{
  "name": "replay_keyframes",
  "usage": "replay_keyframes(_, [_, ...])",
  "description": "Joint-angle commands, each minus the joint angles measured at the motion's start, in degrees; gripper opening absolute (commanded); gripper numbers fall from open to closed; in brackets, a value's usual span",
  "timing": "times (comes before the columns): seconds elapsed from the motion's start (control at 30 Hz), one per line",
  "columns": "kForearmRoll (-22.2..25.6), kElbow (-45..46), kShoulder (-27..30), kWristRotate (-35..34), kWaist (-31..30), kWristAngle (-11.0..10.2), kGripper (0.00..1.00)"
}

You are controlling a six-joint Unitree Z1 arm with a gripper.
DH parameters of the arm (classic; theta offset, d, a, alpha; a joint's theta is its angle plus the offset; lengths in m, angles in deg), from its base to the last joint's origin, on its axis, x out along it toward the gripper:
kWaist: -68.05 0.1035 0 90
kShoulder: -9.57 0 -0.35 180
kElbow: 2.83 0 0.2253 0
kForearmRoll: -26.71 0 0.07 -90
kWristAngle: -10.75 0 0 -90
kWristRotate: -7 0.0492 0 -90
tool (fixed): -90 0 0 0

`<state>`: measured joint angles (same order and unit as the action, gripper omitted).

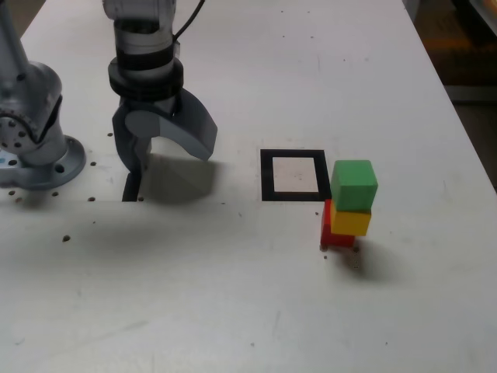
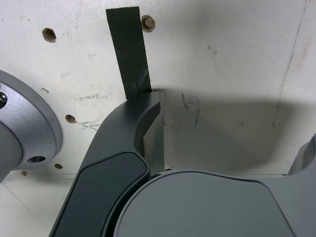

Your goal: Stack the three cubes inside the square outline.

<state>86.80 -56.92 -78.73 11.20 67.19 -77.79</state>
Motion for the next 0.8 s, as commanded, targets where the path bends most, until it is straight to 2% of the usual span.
replay_keyframes(0.0, [-0.1, 0.1, 0.1, -0.1, -0.1, 0.0, 1.00])
replay_keyframes(0.57, [-0.1, -0.2, 0.3, -0.1, -0.1, -0.6, 1.00])
replay_keyframes(0.67, [1.8, -1.6, 2.0, -0.8, -0.1, -1.3, 1.00])
replay_keyframes(0.77, [6.1, -4.6, 3.9, -1.5, -0.1, -2.6, 1.00])
